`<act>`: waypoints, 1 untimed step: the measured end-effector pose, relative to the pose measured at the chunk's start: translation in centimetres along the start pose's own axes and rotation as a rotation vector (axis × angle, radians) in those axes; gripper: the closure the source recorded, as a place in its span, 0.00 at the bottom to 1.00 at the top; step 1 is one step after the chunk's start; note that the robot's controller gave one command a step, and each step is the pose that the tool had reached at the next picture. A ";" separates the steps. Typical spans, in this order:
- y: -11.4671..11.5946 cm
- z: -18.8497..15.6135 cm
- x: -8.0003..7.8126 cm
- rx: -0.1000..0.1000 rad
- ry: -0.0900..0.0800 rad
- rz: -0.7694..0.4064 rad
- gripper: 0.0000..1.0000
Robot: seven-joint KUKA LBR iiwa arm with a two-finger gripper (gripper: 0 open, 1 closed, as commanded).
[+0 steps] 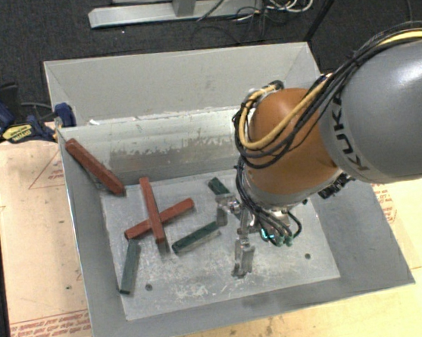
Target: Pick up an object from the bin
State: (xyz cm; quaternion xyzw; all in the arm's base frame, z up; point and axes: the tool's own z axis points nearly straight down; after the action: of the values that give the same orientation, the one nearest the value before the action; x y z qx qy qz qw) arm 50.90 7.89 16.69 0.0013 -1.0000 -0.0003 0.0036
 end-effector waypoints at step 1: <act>0.8 9.7 -5.7 0.000 -0.005 -0.122 0.00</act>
Offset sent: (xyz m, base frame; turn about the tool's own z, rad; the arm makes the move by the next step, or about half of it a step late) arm 0.0563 0.0075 -0.0934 -0.1222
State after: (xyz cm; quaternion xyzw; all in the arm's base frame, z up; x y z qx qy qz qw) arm 56.48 8.71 6.96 0.0622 -0.9981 -0.0006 0.0010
